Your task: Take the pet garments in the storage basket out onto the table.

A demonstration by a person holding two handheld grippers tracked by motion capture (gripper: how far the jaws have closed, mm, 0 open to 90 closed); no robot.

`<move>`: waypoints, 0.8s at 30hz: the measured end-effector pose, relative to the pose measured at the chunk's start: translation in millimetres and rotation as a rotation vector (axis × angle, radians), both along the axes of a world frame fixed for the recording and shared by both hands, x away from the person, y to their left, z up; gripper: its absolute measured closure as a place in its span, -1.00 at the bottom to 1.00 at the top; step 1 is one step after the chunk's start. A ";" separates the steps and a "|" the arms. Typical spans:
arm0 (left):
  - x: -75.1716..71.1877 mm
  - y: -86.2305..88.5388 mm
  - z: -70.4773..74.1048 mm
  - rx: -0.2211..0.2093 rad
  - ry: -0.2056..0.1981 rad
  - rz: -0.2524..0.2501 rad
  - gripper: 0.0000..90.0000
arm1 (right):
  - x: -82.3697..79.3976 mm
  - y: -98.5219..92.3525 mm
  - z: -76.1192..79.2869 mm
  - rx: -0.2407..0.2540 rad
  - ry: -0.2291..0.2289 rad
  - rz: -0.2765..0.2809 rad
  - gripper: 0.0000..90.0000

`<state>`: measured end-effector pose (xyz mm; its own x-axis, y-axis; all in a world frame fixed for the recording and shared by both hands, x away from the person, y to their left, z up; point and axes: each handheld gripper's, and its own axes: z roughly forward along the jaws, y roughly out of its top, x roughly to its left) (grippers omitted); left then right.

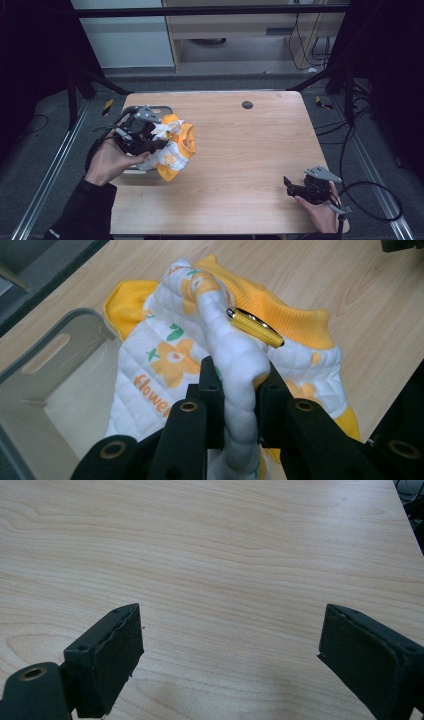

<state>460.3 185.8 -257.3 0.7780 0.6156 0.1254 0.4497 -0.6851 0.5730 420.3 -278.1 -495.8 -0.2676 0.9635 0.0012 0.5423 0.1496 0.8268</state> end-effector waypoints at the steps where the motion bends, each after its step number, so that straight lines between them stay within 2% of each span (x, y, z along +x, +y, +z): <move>1: 0.3 -3.5 -1.0 0.006 0.001 -0.005 0.72 | -0.2 -0.1 0.2 0.001 0.000 -0.001 -0.77; 14: 5.3 -41.5 -17.4 0.022 0.025 -0.086 0.72 | -1.1 -0.1 2.7 0.008 -0.012 0.001 -0.77; 24: 11.0 -67.6 -36.8 0.046 0.044 -0.135 0.72 | -0.7 0.2 2.4 0.001 -0.015 0.004 -0.77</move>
